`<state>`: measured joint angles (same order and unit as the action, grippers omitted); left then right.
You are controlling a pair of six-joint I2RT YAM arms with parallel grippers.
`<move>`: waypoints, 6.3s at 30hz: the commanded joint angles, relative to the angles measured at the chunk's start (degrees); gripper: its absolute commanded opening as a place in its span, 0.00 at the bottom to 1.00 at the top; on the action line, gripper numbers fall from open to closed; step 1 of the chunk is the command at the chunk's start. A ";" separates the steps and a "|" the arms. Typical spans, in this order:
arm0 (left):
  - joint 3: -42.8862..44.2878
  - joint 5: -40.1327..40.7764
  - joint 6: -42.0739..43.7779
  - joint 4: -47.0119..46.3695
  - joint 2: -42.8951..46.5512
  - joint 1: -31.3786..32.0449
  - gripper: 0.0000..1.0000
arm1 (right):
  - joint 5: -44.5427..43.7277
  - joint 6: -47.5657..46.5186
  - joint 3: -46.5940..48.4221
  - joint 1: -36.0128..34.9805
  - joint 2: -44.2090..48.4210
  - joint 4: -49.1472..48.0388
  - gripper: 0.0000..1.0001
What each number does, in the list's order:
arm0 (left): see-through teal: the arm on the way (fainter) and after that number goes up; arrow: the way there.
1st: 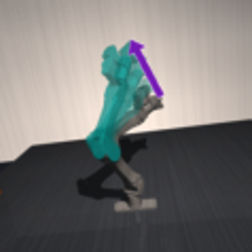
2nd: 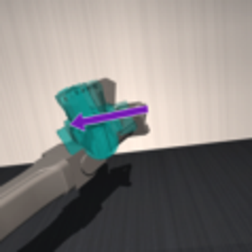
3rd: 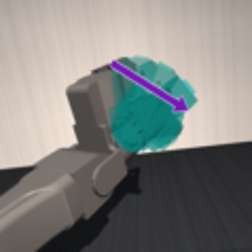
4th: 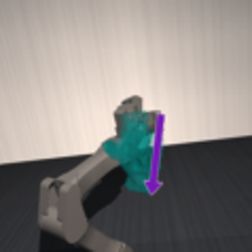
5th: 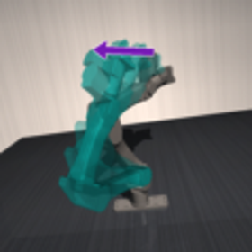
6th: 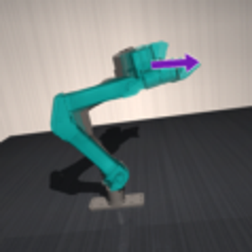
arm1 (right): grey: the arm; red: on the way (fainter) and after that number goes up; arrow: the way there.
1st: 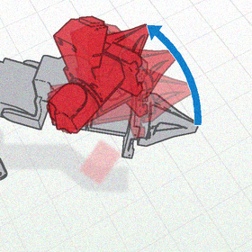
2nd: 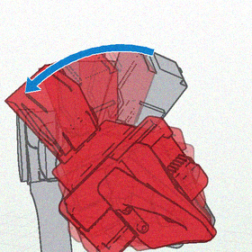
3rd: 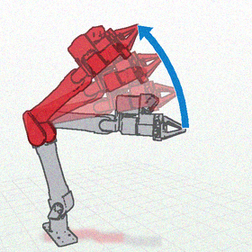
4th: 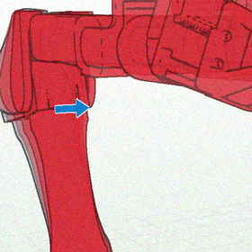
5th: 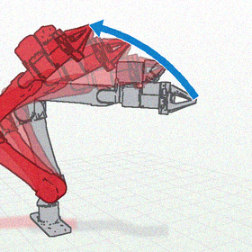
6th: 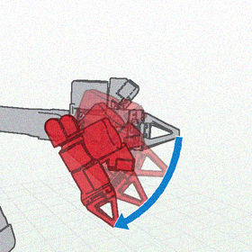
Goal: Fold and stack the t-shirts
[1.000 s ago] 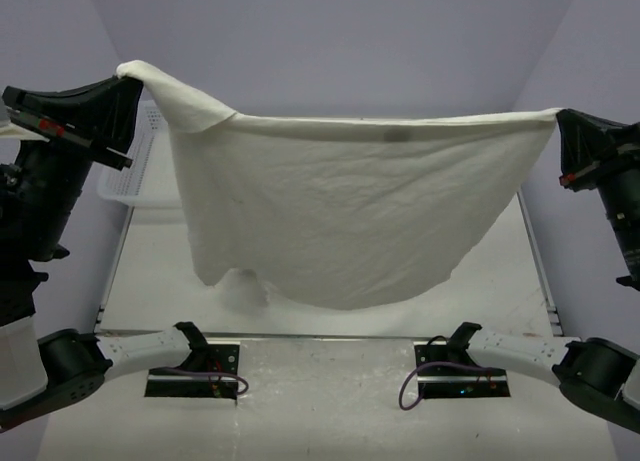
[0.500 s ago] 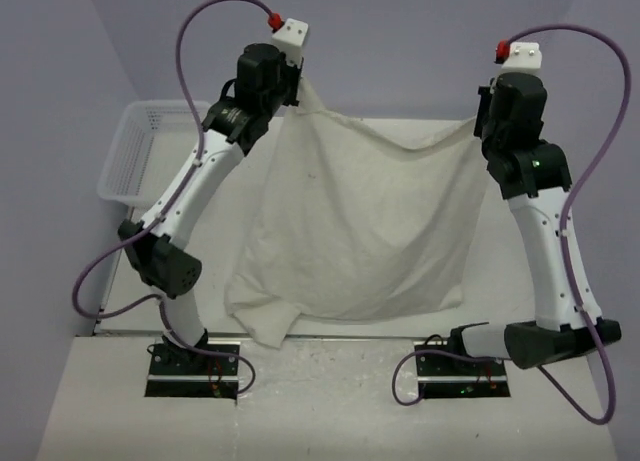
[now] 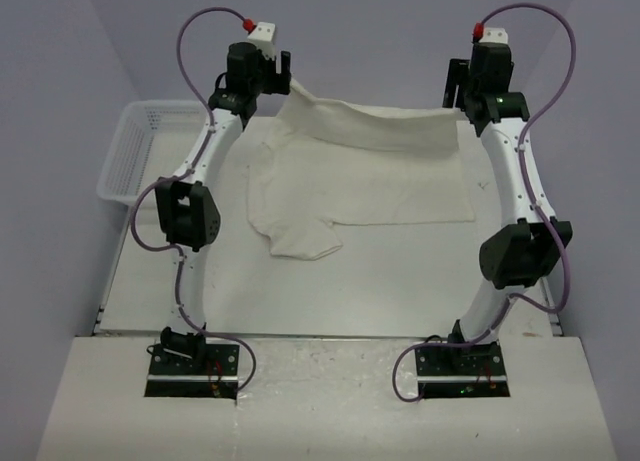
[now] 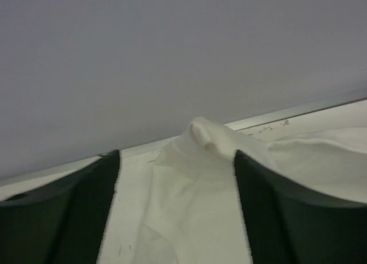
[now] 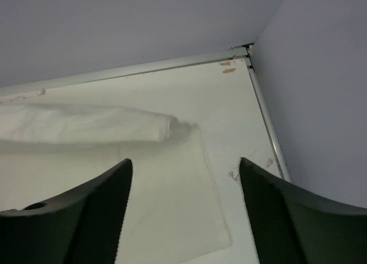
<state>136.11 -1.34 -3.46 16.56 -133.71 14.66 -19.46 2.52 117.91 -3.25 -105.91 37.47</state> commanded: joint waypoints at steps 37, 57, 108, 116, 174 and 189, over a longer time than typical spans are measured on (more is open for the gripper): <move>-87.25 5.83 -31.08 -1.09 53.03 12.15 0.54 | 11.38 12.07 -39.16 -6.16 33.84 -1.00 0.07; -89.01 4.33 -32.13 -6.53 45.03 12.15 0.37 | 12.69 12.24 -41.18 -6.77 36.39 -2.58 0.07; -58.06 -10.42 -25.80 -1.08 32.64 8.99 0.58 | 11.20 13.03 -41.18 -9.32 33.58 -2.41 0.06; -59.47 -17.90 -28.96 -5.75 26.49 9.25 0.31 | 9.36 12.24 -41.71 -9.76 34.89 -1.97 0.06; -41.80 -13.44 -23.61 0.23 11.96 23.84 0.30 | 7.60 11.89 -43.02 -9.94 36.30 -0.91 0.06; -50.25 -3.14 -19.65 1.19 26.74 23.75 0.43 | 8.48 12.42 -42.85 -10.03 36.03 -1.00 0.05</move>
<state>86.54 -6.02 -25.36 18.04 -109.12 38.61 -10.07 14.57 74.54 -12.86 -70.63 36.47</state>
